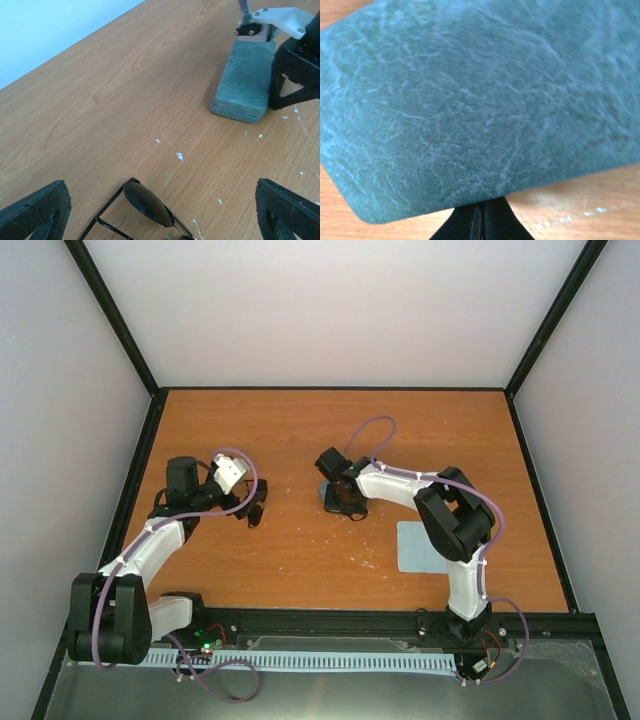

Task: Organize the sunglasses
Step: Adjust the sunglasses case at the center of the board.

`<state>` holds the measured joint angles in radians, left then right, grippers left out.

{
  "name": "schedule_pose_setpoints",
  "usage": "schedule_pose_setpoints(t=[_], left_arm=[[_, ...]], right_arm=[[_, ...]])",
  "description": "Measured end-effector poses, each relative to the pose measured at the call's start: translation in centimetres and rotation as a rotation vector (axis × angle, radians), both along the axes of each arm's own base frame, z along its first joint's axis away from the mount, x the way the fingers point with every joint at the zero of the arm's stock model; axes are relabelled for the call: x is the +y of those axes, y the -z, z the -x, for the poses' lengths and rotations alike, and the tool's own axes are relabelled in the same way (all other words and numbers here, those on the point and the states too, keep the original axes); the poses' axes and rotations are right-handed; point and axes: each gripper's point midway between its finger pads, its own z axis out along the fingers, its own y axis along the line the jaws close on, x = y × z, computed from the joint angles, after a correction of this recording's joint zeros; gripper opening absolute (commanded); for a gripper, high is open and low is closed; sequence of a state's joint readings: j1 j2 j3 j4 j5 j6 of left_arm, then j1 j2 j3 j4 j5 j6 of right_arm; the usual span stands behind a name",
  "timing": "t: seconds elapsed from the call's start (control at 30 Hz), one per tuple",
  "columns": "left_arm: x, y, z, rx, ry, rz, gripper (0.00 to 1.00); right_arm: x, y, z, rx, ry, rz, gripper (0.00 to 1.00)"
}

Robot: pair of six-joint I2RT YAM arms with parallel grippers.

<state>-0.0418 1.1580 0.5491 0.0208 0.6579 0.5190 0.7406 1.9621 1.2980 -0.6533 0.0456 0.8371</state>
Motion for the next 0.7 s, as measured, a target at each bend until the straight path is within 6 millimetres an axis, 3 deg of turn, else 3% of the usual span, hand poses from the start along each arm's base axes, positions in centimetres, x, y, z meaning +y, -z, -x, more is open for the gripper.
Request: schedule_pose_setpoints(t=[0.47,0.63,0.7], left_arm=[[0.0,1.0,0.5,0.015,-0.001,-0.001,0.99],[0.0,1.1,0.5,0.002,-0.001,-0.001,0.99],[0.1,1.2,0.5,-0.002,-0.002,-0.002,1.00]], right_arm=[[5.3,-1.0,-5.9,-0.113,-0.146,-0.029,0.10],[6.5,-2.1,-7.9,-0.170,-0.224,-0.031,0.19],[6.6,-2.6,-8.5,-0.192,-0.253,-0.029,0.28]])
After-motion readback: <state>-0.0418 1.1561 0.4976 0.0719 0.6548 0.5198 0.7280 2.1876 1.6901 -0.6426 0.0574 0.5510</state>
